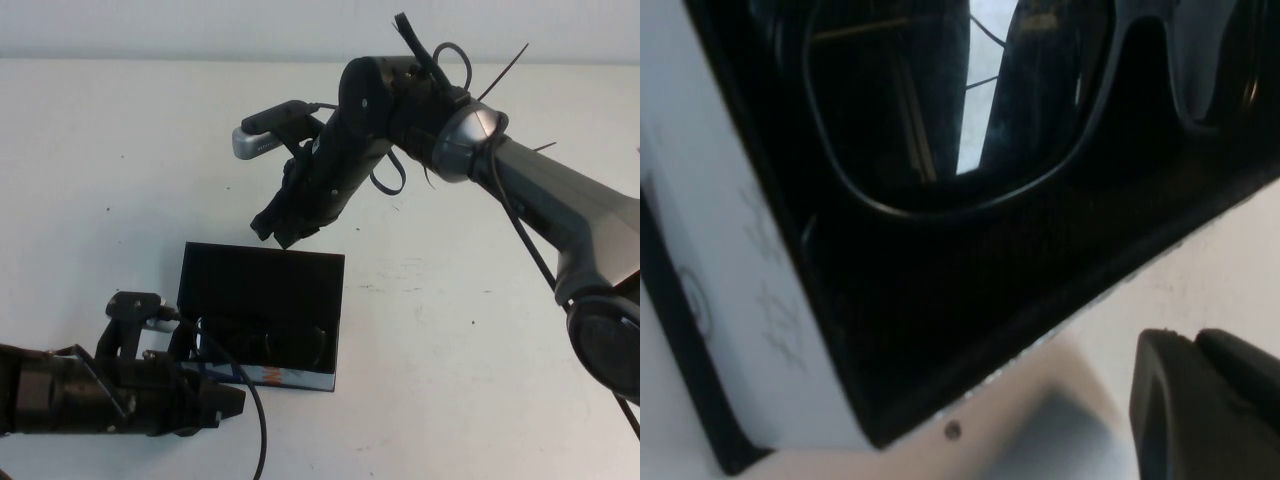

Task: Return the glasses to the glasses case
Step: Close the glasses case

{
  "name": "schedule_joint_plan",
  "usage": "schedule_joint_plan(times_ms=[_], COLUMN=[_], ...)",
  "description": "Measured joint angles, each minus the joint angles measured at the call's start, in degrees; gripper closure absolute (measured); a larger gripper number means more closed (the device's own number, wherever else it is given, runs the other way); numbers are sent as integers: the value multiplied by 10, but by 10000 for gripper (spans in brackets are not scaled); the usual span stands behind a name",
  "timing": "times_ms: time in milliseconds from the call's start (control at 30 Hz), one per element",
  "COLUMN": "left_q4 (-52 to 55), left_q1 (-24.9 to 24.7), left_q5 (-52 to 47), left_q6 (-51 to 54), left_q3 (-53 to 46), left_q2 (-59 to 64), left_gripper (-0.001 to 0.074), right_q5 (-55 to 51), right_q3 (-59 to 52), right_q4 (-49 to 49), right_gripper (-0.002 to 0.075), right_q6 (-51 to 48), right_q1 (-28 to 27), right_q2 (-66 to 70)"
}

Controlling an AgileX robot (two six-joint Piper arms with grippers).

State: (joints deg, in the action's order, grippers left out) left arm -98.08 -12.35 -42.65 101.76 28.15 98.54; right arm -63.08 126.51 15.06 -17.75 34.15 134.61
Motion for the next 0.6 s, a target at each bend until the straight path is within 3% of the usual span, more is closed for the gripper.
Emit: schedule_joint_plan(times_ms=[200, 400, 600], left_q4=[0, 0, 0], left_q1=[0, 0, 0], left_q5=[2, 2, 2], left_q6=[4, 5, 10], left_q3=[0, 0, 0], left_q2=[0, 0, 0], left_gripper=[736, 736, 736], right_q5=[-8, 63, 25], right_q3=[2, 3, 4], right_q4=[0, 5, 10], right_gripper=[737, 737, 737], right_q6=[-5, -8, -8], right_q1=[0, 0, 0], right_q2=[2, 5, 16])
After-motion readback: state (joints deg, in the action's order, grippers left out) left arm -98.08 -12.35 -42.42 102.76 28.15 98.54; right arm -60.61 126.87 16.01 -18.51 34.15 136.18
